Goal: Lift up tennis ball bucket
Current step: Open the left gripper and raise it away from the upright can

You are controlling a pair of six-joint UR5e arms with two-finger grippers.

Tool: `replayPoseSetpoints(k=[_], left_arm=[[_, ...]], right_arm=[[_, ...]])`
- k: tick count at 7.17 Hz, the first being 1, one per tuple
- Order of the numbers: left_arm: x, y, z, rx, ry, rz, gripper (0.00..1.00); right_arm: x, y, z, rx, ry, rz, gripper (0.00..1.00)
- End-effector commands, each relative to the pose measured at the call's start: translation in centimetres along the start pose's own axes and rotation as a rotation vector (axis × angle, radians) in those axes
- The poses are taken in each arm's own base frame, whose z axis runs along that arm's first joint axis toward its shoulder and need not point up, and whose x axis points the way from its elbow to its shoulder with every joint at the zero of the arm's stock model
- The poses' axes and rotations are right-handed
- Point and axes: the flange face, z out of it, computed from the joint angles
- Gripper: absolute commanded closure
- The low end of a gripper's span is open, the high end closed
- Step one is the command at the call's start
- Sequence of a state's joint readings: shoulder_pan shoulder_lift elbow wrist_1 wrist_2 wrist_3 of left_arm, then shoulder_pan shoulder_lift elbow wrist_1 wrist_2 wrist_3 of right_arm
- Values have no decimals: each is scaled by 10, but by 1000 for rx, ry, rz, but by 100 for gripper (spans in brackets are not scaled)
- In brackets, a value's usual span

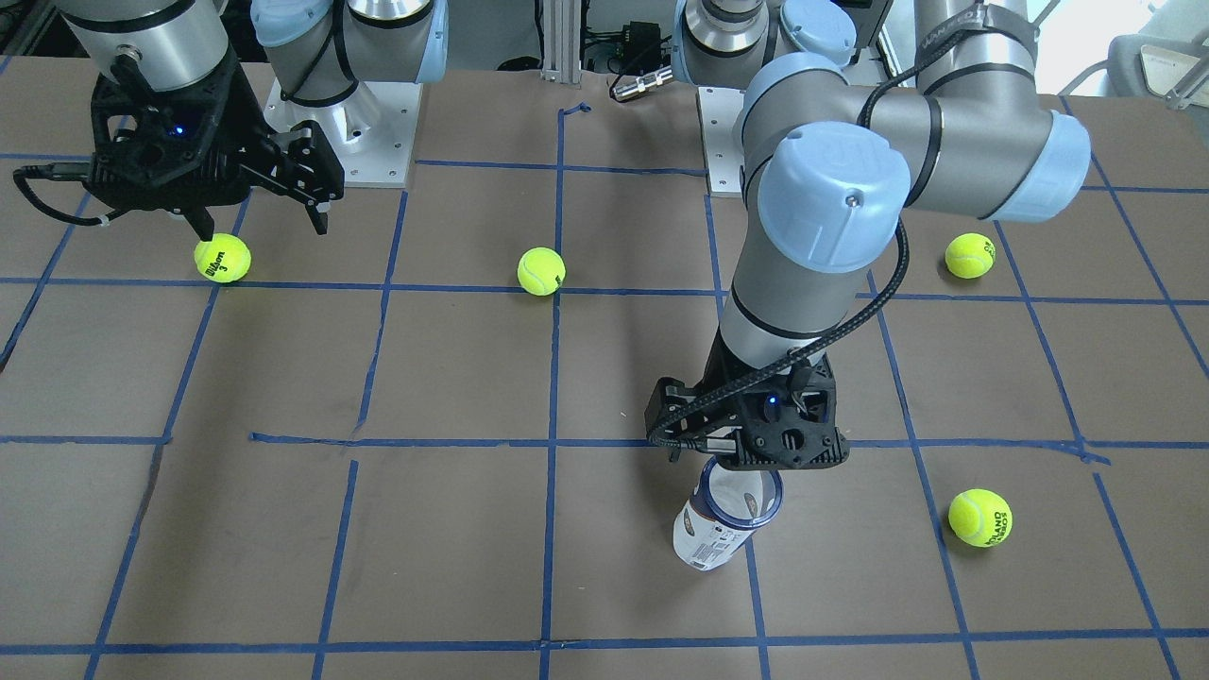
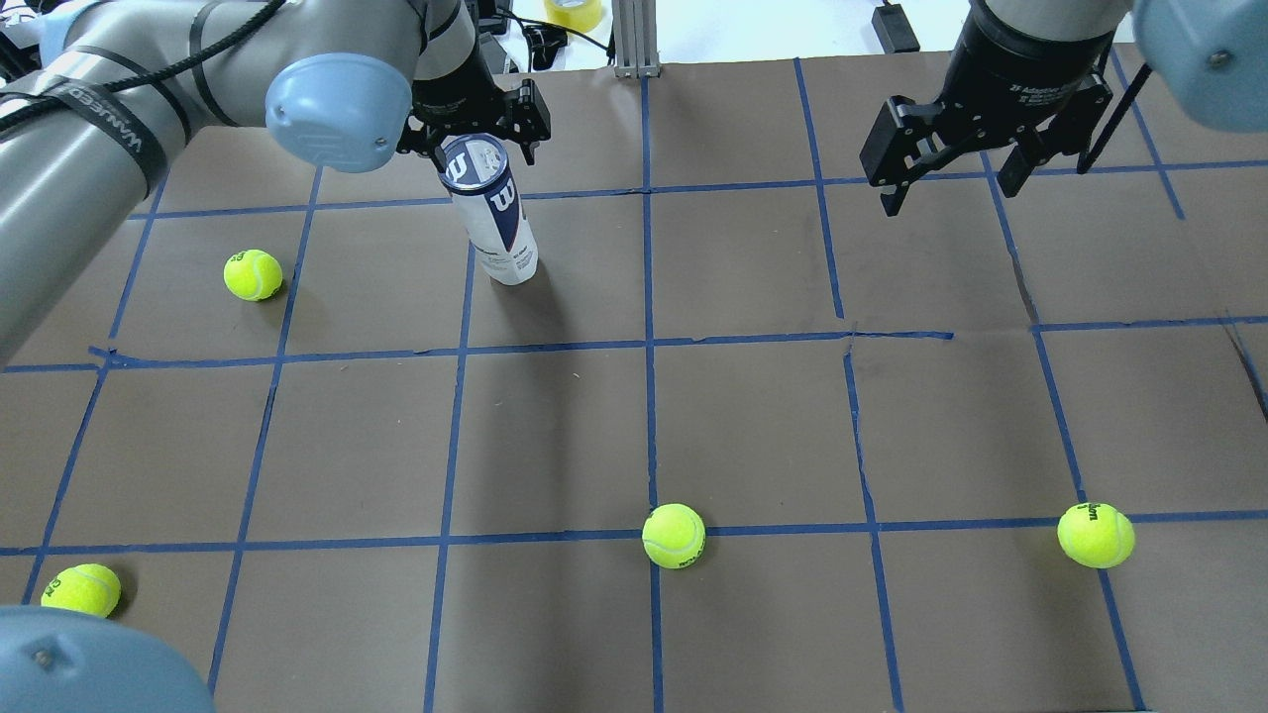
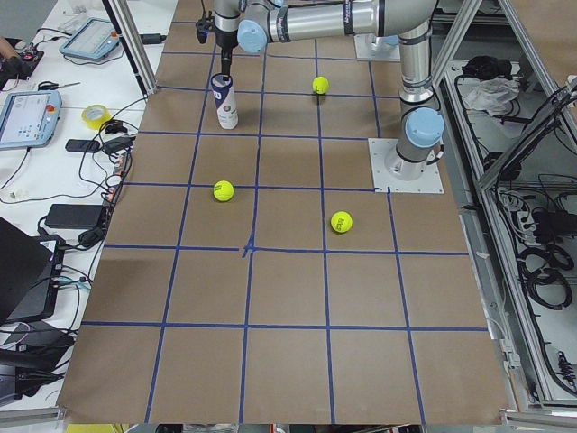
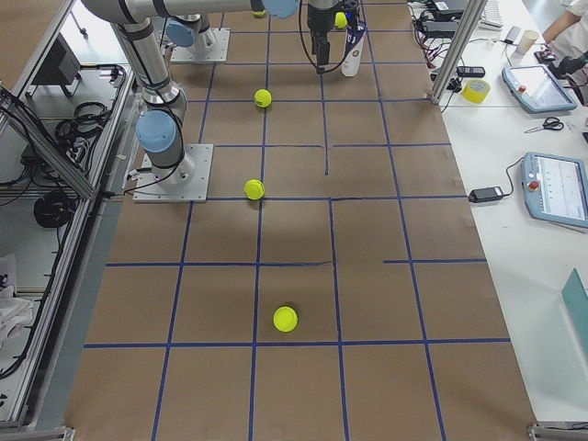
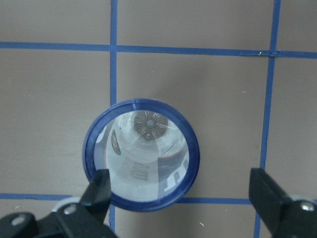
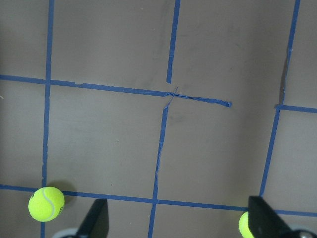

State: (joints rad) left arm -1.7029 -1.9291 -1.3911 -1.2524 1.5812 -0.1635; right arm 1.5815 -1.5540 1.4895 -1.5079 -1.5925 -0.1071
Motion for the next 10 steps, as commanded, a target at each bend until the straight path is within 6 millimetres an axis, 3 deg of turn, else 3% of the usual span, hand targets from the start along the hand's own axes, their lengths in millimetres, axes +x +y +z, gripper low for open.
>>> replayPoseSetpoints(k=[1,3,4,6,7,10], left_arm=[[-15,12,-64,-59,-9,49,0],[-83,9,-94,-77,-7,19,0],[-104,17,-95,-104,-4,0,0],[-113,45,-86,-140,23,4,0],[-114,56,-94,-130,20,4,0],[-117,66,-100,-128,4,7,0]], right_arm=[[0,0,0,0,0,0,0],[0,0,0,0,0,6,0],[0,0,2,-3,1,6,0],[0,0,2,-5,1,4,0],[0,0,2,-5,1,1,0],[0,0,2,-5,1,0,0]])
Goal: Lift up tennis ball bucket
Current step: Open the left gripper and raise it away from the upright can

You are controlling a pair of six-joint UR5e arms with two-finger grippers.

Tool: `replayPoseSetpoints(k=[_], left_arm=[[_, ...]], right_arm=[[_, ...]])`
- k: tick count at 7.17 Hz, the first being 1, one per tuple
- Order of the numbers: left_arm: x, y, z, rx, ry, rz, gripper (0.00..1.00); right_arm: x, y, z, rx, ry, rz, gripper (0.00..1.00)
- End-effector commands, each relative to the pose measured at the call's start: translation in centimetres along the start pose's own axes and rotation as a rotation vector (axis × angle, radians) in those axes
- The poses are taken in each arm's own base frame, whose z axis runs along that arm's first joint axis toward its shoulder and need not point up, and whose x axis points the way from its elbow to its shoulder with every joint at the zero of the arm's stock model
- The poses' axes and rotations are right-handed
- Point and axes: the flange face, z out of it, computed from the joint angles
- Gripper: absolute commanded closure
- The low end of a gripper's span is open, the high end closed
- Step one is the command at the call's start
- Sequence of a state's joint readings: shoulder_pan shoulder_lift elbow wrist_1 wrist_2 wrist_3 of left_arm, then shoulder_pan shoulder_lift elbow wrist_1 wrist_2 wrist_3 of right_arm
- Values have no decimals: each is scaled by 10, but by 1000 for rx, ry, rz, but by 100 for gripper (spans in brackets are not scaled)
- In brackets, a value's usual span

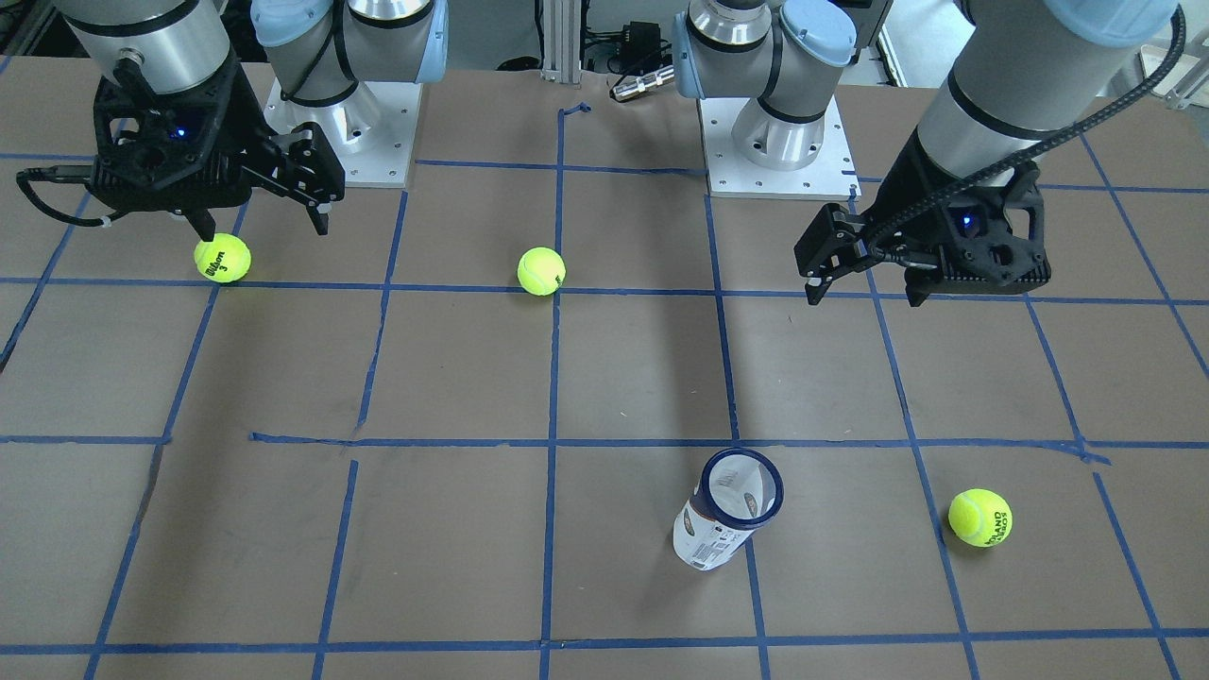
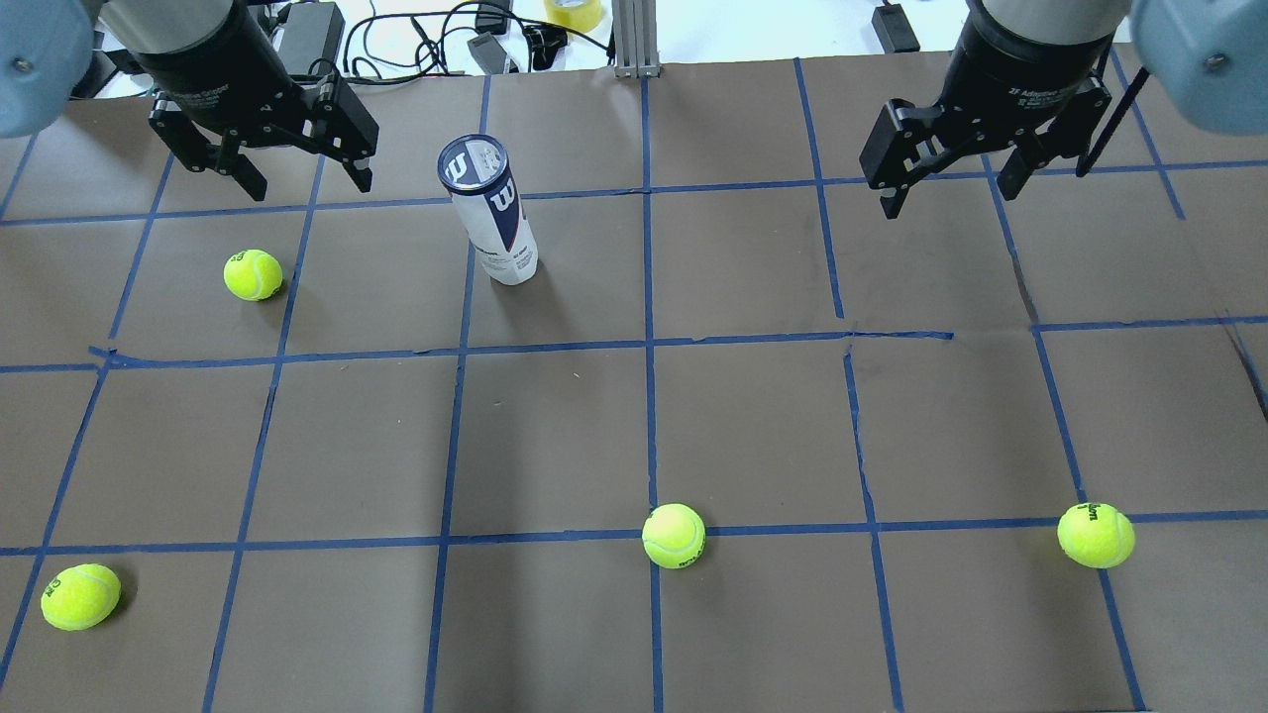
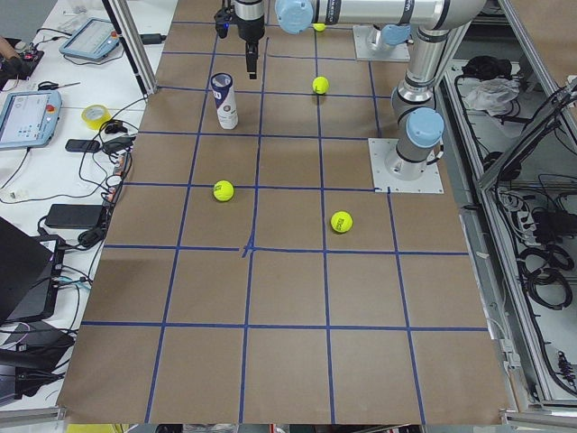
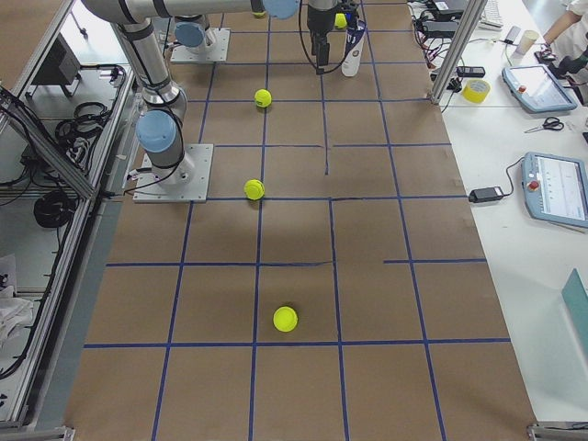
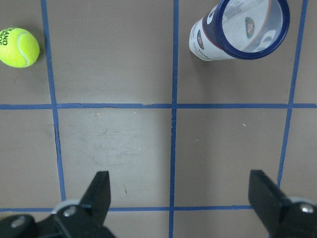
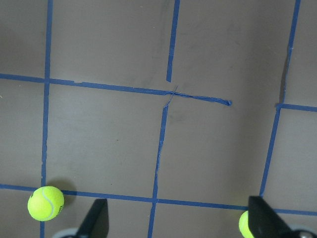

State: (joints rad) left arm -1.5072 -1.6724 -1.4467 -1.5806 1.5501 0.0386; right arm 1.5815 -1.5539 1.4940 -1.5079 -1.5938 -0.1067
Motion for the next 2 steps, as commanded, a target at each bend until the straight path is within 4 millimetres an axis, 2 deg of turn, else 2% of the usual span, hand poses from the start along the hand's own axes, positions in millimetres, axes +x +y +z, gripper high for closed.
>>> replayPoseSetpoints(k=[1,2], left_arm=[[0,4,10,-16,-3,2,0],[0,6,11,-17,-3,2,0]], right_arm=[[0,0,0,0,0,-1,0],[0,0,0,0,0,1,0]])
